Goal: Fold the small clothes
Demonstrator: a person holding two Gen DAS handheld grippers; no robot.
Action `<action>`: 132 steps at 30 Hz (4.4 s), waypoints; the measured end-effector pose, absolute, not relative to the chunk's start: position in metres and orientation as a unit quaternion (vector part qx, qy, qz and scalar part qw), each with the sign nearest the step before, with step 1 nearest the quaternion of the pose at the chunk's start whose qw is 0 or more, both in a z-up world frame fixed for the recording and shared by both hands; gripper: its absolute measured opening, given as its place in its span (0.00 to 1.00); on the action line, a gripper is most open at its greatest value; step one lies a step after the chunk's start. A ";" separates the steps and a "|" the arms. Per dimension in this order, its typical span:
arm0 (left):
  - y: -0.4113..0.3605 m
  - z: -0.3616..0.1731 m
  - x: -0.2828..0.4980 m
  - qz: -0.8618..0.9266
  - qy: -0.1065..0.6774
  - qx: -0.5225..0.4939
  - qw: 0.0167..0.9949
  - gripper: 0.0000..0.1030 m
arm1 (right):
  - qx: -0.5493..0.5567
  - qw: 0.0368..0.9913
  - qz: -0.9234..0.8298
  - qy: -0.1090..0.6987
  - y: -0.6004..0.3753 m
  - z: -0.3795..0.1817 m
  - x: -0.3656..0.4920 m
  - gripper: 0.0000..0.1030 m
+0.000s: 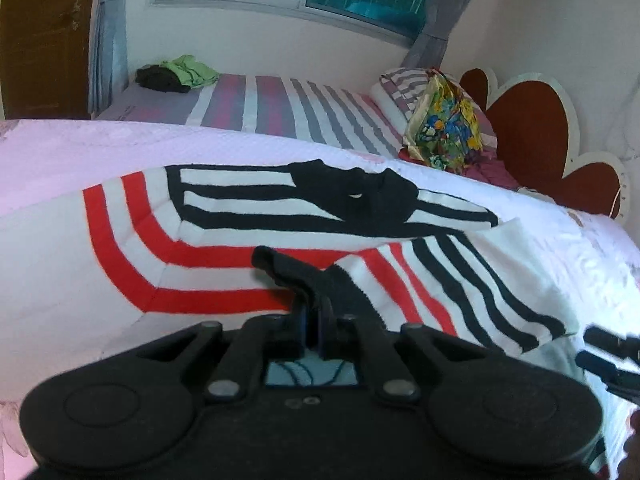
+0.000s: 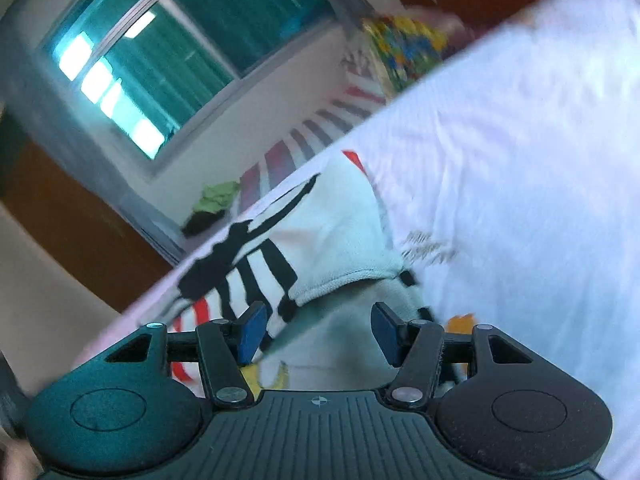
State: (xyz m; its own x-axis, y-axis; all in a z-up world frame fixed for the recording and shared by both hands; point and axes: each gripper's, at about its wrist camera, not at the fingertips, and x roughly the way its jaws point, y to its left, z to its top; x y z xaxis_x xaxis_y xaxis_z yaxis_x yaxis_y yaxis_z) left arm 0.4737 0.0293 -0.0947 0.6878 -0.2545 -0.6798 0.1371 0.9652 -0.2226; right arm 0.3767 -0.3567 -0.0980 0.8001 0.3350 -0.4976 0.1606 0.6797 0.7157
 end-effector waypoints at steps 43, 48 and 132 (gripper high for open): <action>-0.035 -0.128 0.468 -0.090 0.341 0.090 0.932 0.67 | 0.136 0.928 0.096 0.334 -0.360 -0.108 0.408 0.00; -0.043 -0.118 0.471 -0.086 0.335 0.083 0.935 0.56 | 0.111 0.934 0.106 0.322 -0.350 -0.100 0.423 0.00; 0.341 -0.089 0.335 0.082 0.190 -0.334 0.920 0.07 | 0.237 0.905 0.025 0.351 -0.217 -0.042 0.369 0.41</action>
State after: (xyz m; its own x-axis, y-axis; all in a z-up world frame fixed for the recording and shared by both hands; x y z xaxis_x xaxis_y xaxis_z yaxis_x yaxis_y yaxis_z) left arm 0.3355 0.3411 -0.0889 0.9141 0.0244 -0.4048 -0.2784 0.7637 -0.5825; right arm 0.3695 -0.2169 -0.0420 0.7525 0.2124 -0.6234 0.1207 0.8860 0.4476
